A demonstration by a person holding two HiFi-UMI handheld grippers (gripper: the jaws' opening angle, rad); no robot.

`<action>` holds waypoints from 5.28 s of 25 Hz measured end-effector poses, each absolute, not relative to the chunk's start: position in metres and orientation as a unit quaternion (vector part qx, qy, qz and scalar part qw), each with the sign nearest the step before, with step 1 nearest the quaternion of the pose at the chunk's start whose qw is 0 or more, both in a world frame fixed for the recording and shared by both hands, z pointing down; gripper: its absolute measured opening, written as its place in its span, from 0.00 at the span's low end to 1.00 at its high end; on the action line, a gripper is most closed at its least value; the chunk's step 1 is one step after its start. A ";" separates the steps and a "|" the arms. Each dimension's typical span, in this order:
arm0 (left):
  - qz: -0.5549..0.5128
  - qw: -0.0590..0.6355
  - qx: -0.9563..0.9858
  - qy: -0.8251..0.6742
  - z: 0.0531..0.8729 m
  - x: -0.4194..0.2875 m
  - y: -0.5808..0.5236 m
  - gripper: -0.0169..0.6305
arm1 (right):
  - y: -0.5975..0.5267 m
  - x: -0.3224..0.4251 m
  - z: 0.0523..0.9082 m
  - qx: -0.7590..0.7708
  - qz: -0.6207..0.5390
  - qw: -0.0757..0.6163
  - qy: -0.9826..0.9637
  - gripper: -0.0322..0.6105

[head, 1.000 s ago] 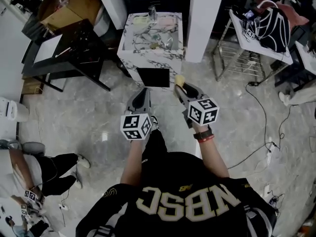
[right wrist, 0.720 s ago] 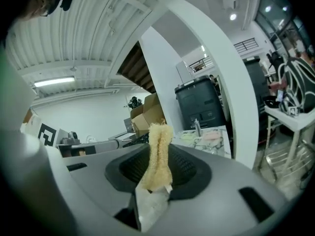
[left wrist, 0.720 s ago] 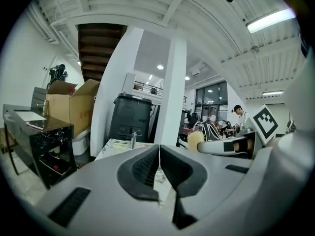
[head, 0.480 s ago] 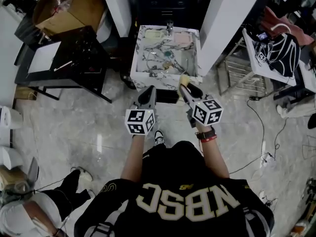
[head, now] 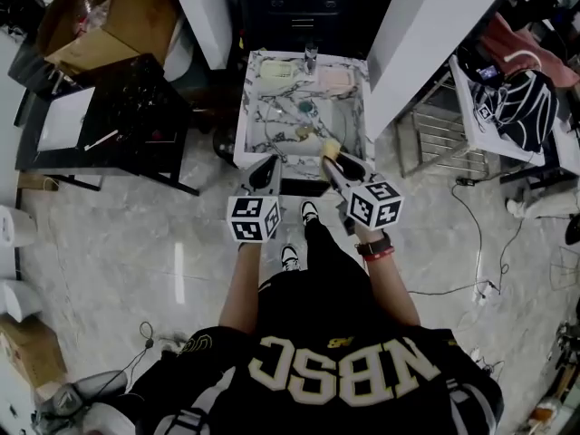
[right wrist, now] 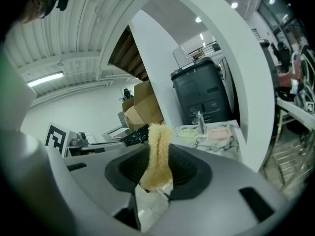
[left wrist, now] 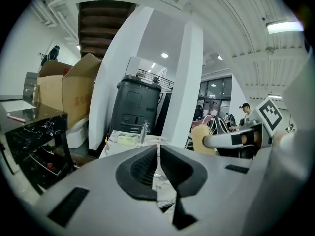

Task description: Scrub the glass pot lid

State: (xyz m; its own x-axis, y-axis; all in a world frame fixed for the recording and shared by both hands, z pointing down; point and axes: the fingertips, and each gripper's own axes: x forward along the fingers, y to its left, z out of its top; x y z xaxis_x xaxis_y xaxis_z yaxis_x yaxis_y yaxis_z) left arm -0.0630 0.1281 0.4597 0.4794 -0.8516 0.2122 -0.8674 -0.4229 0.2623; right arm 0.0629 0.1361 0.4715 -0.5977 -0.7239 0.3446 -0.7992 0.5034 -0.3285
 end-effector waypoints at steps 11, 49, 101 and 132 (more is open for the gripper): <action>0.140 0.239 0.813 -0.512 0.537 -0.064 0.005 0.08 | 0.011 0.049 0.496 0.391 0.267 0.079 -0.877 0.25; 0.309 0.459 0.685 -0.473 0.779 -0.070 -0.100 0.55 | -0.092 0.076 0.589 0.404 0.388 0.117 -0.820 0.25; 0.168 0.614 0.640 -0.430 0.706 -0.078 -0.056 0.15 | -0.167 -0.028 0.732 0.321 0.212 0.311 -0.869 0.19; 0.151 0.617 0.648 -0.421 0.700 -0.078 -0.062 0.15 | -0.066 0.138 0.809 0.271 0.382 0.614 -0.635 0.18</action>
